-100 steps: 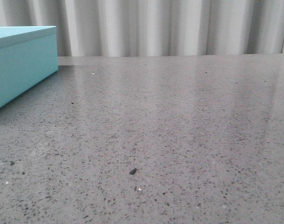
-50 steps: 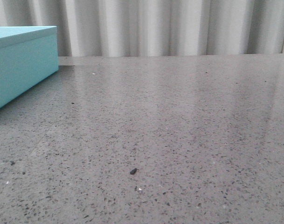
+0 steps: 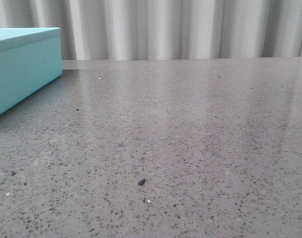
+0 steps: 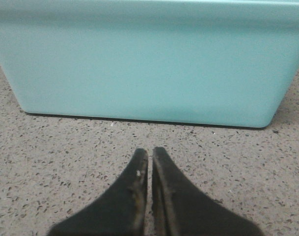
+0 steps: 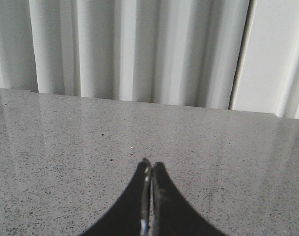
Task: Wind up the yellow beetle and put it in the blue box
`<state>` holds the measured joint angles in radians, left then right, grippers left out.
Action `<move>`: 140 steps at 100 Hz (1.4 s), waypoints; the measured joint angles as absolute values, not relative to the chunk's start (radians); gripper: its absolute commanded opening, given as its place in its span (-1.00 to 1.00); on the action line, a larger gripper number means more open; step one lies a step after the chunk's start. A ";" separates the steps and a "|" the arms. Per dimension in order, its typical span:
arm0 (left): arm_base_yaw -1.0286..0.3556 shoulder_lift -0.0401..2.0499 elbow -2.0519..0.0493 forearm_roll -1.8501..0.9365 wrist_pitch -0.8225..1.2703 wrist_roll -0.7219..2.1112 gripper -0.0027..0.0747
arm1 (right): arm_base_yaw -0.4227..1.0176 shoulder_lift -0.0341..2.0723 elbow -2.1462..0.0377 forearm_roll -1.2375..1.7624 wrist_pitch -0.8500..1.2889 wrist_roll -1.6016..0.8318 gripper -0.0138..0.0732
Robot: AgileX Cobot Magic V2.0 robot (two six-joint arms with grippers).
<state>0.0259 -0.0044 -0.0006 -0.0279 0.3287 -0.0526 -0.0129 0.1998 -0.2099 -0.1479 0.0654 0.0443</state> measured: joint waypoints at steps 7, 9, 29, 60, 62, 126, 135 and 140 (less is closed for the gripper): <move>0.026 -0.004 -0.001 -0.028 0.329 -0.053 -0.99 | -0.013 0.200 -0.210 -0.148 0.065 0.044 -0.83; 0.026 -0.004 -0.001 -0.028 0.329 -0.053 -0.99 | -0.013 0.200 -0.210 -0.148 0.065 0.044 -0.83; 0.026 -0.004 -0.001 -0.028 0.329 -0.053 -0.99 | -0.013 0.200 -0.187 -0.148 0.048 0.044 -0.83; 0.026 -0.004 -0.001 -0.028 0.329 -0.053 -0.99 | -0.021 0.142 0.009 -0.148 -0.209 0.044 -0.83; 0.026 -0.004 -0.001 -0.028 0.329 -0.053 -0.99 | -0.027 0.136 0.009 -0.148 -0.215 0.044 -0.83; 0.026 -0.004 -0.001 -0.026 0.329 -0.053 -0.99 | -0.166 -0.010 0.009 -0.075 0.221 0.000 -0.83; 0.026 -0.004 -0.001 -0.026 0.329 -0.053 -0.99 | -0.166 -0.011 0.009 -0.072 0.295 0.000 -0.83; 0.026 -0.004 -0.001 -0.026 0.329 -0.053 -0.99 | -0.166 -0.011 0.009 -0.070 0.322 0.000 -0.83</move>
